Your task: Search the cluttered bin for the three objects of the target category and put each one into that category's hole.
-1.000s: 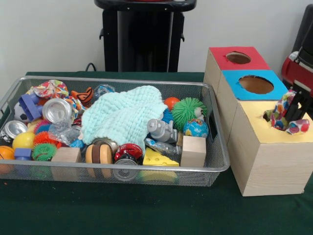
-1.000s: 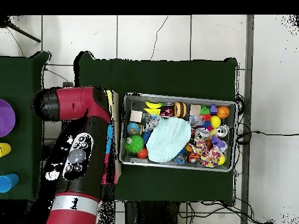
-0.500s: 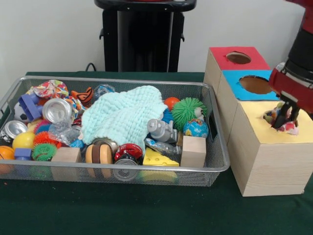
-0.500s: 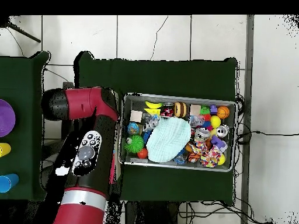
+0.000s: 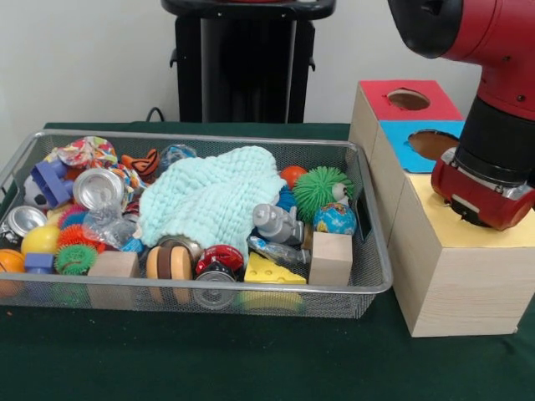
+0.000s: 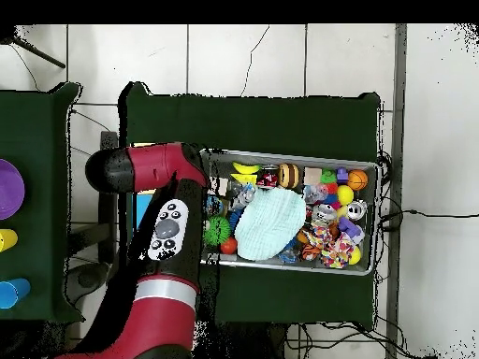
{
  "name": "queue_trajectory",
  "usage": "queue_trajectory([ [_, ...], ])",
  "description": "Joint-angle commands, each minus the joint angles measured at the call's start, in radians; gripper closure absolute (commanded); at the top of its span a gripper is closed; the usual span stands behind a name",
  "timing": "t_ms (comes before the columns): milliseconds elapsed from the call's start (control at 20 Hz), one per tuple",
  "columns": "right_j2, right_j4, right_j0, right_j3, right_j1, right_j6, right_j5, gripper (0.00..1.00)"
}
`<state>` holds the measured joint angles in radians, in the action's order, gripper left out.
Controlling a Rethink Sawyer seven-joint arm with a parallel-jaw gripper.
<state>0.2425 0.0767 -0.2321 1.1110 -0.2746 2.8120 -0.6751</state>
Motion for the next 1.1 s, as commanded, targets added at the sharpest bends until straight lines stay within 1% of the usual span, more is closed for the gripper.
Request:
queue_trajectory([
  [50,-0.134,-0.107,0.113,0.037,0.223,-0.045,0.371,1.00],
  [200,-0.107,-0.086,0.085,0.028,0.219,0.015,0.321,1.00],
  [400,-0.090,-0.047,0.058,0.051,0.152,0.049,0.195,1.00],
  [450,-0.082,-0.037,0.048,0.060,0.120,0.053,0.140,1.00],
  [500,-0.082,-0.030,0.046,0.070,0.098,0.054,0.114,1.00],
  [600,-0.060,-0.019,0.026,0.083,0.039,0.066,0.038,1.00],
  [650,-0.054,-0.015,0.021,0.088,0.002,0.055,-0.016,1.00],
  [700,-0.050,-0.009,0.017,0.095,-0.022,0.059,-0.043,1.00],
  [800,-0.030,-0.002,0.006,0.096,-0.083,0.057,-0.128,1.00],
  [850,-0.034,0.005,0.010,0.106,-0.113,0.051,-0.153,1.00],
  [950,-0.050,0.025,0.016,0.138,-0.146,0.057,-0.156,1.00],
  [1000,-0.045,0.022,0.013,0.141,-0.155,0.057,-0.159,1.00],
  [1100,-0.069,0.026,0.031,0.161,-0.181,0.022,-0.157,1.00],
])
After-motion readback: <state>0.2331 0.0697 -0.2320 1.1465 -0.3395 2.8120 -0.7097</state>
